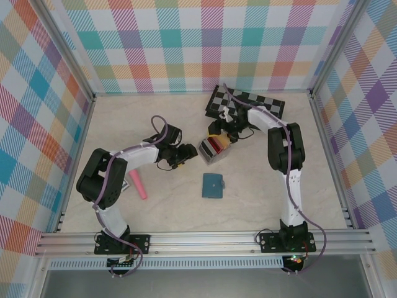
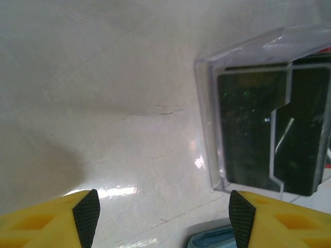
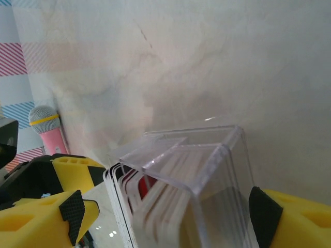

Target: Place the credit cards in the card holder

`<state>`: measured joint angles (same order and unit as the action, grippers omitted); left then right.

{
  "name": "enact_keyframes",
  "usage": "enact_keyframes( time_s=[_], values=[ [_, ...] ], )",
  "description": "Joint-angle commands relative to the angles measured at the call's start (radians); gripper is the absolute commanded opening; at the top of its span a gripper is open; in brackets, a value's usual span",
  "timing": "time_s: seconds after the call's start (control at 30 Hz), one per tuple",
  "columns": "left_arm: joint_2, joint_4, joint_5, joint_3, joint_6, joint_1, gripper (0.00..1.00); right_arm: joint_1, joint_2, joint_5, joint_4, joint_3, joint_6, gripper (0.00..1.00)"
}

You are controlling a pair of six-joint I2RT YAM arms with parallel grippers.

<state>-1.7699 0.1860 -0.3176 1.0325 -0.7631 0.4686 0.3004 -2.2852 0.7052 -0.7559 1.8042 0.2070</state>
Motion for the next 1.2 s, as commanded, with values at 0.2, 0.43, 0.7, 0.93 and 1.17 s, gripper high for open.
enact_keyframes(
  time_s=[0.2, 0.43, 0.7, 0.93, 1.17],
  values=[
    [0.010, -0.158, -0.074, -0.031, -0.086, -0.010, 0.69, 0.003, 0.178, 0.097, 0.159, -0.176, 0.123, 0.83],
    [-0.039, -0.180, -0.095, -0.010, -0.102, -0.009, 0.67, 0.011, 0.222, 0.067, 0.178, -0.243, 0.155, 0.83],
    [-0.013, -0.147, -0.035, -0.028, -0.114, -0.010, 0.60, 0.020, 0.335, -0.372, 0.067, -0.216, 0.117, 0.82],
    [0.145, -0.013, 0.185, -0.099, -0.107, -0.013, 0.62, 0.167, 0.400, -0.613, 0.009, -0.185, 0.006, 0.75],
    [0.334, 0.021, 0.335, -0.228, -0.127, -0.016, 0.68, 0.358, 0.347, -0.791, 0.003, -0.165, -0.038, 0.58]
  ],
)
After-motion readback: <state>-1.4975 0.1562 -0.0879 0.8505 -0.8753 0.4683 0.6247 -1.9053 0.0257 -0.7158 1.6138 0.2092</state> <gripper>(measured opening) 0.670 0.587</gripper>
